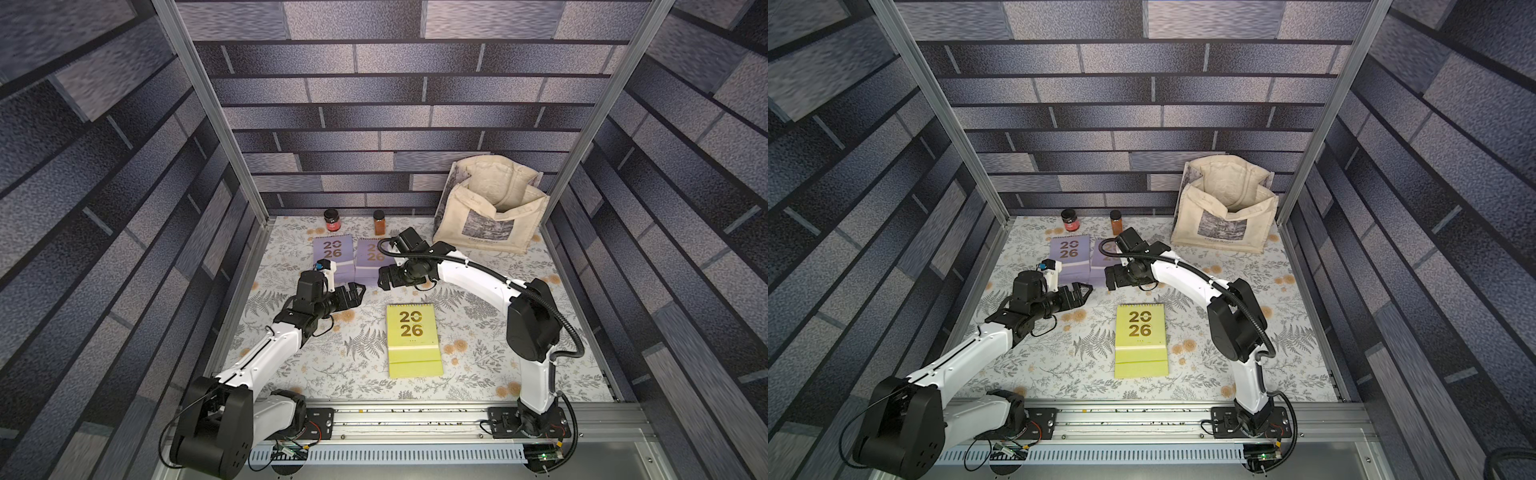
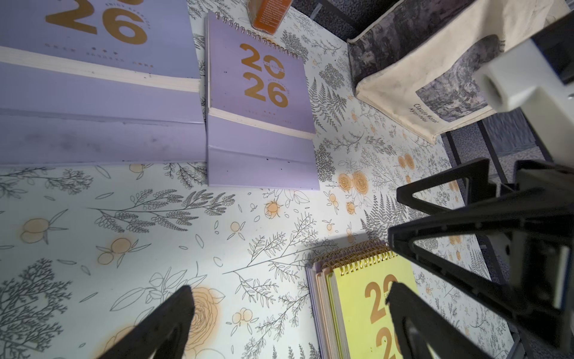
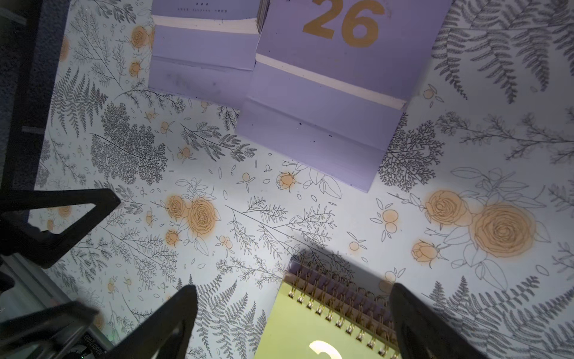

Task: Stack the calendars
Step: Adjust the calendar at the calendar.

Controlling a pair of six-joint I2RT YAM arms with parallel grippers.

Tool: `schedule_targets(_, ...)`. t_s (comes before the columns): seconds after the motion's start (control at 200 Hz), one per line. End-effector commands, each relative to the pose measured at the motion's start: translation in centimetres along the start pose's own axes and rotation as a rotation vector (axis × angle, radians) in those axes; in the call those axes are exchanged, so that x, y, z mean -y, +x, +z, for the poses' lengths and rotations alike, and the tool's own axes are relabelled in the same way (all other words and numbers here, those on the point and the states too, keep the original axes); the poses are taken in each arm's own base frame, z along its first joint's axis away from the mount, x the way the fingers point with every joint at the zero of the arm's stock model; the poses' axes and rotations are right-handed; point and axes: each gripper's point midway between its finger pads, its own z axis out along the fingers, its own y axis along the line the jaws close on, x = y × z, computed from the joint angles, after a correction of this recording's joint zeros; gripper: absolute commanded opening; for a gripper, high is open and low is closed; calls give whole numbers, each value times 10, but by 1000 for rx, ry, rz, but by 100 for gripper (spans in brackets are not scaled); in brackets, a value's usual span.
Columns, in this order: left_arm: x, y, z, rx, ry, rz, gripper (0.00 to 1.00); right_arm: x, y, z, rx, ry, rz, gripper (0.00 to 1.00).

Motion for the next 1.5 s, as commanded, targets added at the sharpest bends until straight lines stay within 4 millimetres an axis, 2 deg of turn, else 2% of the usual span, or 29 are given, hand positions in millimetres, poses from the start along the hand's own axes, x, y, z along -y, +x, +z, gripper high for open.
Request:
schedule_targets(0.0, -9, 4, -8, 6, -42, -21, 100, 2, 16, 18, -110, -18, -20, 98)
schedule_targets(0.25, -14, 2, -14, 17, -52, -34, 100, 7, 32, 47, -189, -35, 0, 97)
schedule_targets(0.566, -16, 4, -15, 14, -53, -38, 100, 8, 43, 58, -222, -47, 15, 96)
schedule_targets(0.886, -16, 5, -15, 14, -48, -41, 100, 8, 62, 62, -255, -43, 22, 96)
schedule_targets(1.493, -15, 6, -14, 10, -38, -45, 100, -3, 65, 55, -241, -42, 15, 96)
